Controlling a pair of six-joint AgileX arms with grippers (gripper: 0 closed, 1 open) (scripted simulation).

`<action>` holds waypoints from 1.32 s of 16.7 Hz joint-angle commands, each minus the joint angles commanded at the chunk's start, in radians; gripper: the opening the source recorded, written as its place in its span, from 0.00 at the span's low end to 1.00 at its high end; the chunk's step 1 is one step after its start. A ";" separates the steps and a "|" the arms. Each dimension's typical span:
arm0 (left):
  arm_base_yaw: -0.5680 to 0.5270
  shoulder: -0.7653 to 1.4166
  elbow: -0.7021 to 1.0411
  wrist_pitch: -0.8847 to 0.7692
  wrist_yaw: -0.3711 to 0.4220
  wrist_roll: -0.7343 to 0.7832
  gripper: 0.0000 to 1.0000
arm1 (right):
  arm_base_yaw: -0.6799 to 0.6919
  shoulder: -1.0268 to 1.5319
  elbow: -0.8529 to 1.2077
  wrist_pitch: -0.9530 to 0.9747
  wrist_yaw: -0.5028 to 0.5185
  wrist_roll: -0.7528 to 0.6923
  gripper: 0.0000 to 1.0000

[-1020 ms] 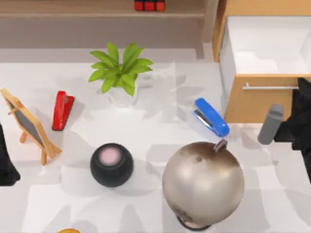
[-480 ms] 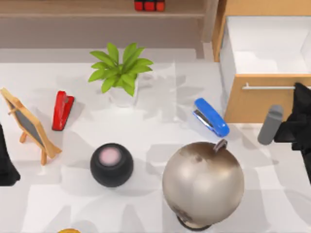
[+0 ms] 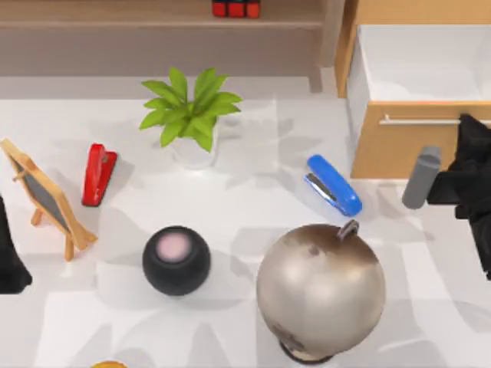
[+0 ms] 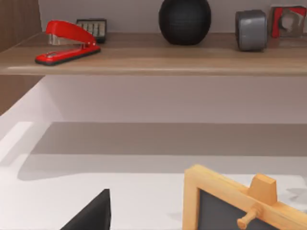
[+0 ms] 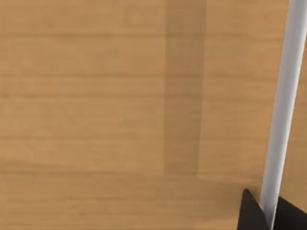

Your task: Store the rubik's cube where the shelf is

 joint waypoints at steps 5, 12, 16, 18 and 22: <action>0.000 0.000 0.000 0.000 0.000 0.000 1.00 | -0.035 0.040 0.128 -0.090 -0.038 0.003 0.00; 0.000 0.000 0.000 0.000 0.000 0.000 1.00 | -0.039 0.049 0.150 -0.105 -0.042 0.002 0.00; 0.000 0.000 0.000 0.000 0.000 0.000 1.00 | -0.052 0.084 0.237 -0.155 -0.057 0.002 0.00; 0.000 0.000 0.000 0.000 0.000 0.000 1.00 | -0.059 0.101 0.277 -0.180 -0.064 0.002 0.00; 0.000 0.000 0.000 0.000 0.000 0.000 1.00 | -0.075 0.135 0.371 -0.233 -0.077 0.003 0.00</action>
